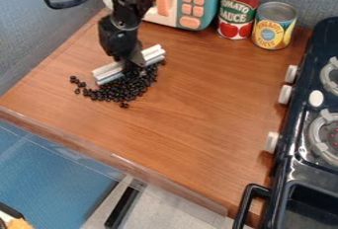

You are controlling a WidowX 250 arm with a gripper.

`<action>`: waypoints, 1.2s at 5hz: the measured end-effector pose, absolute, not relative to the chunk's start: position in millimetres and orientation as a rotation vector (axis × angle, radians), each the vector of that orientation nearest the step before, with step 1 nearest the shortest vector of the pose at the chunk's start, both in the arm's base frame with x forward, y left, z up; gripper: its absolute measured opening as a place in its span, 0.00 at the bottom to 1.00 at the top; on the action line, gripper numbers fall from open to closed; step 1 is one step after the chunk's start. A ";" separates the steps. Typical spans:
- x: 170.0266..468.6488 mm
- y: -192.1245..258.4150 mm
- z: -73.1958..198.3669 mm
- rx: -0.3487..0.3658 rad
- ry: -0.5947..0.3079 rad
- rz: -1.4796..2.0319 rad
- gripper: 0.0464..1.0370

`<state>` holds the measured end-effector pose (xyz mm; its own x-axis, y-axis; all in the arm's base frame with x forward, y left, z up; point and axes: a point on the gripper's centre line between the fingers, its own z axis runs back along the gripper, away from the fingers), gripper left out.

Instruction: Sweep into pile

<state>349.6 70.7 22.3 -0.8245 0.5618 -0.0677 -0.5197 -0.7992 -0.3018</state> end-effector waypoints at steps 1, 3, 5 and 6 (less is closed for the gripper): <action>347.2 54.7 22.9 -0.213 -0.347 2.493 0.29; 352.6 55.6 27.5 -0.224 -0.351 2.464 0.29; 369.0 93.3 50.7 -0.303 -0.388 2.463 0.29; 368.0 109.4 66.0 -0.328 -0.428 2.431 0.29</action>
